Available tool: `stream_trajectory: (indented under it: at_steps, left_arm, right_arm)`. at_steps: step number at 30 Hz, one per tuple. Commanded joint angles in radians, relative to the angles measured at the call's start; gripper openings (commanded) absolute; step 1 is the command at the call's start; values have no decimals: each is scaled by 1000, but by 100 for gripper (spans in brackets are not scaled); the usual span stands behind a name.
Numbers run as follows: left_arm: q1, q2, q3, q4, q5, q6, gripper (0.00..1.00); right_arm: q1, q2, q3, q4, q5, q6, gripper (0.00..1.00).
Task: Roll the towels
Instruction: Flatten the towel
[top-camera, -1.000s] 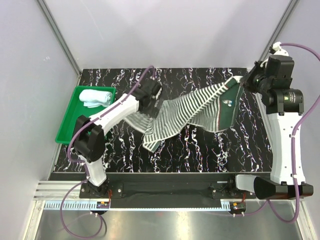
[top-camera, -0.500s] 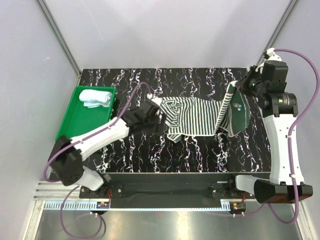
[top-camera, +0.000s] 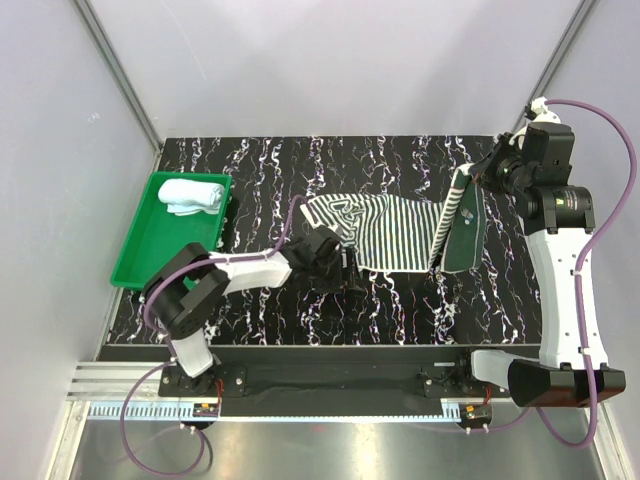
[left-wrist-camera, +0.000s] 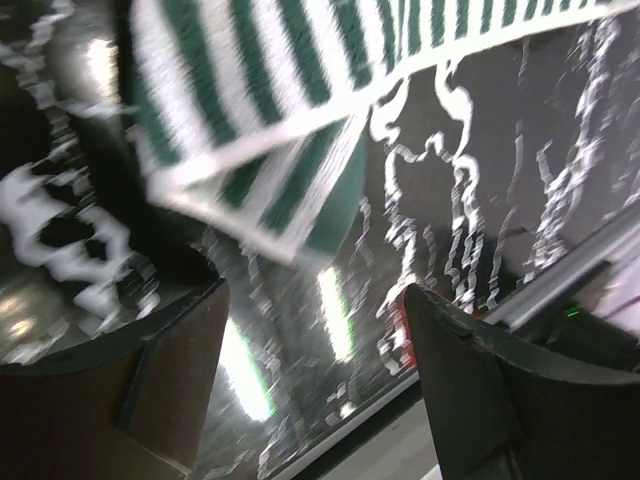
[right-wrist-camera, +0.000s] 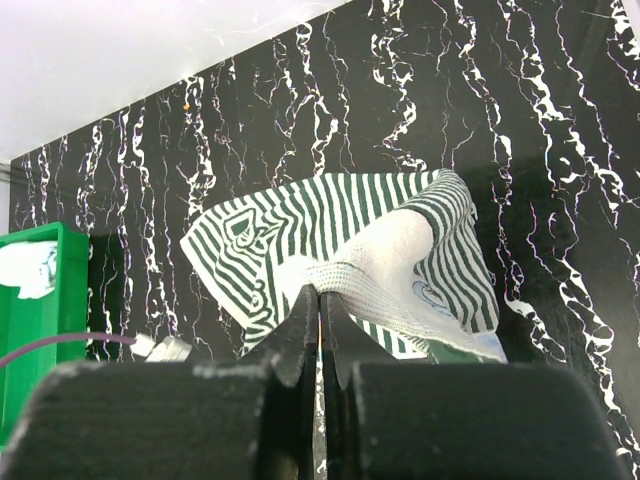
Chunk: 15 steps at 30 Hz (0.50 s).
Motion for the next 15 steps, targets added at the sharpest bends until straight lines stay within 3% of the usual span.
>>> stream_trajectory:
  at_steps: [1, 8, 15]
  left_arm:
    - [-1, 46, -4, 180, 59, -135, 74]
    - [-1, 79, -15, 172, -15, -177, 66]
    - [-1, 99, -11, 155, -68, -183, 42]
  right_arm:
    - [4, -33, 9, 43, -1, -16, 0]
    - [2, -33, 12, 32, -1, -25, 0]
    - [2, -39, 9, 29, 0, -25, 0]
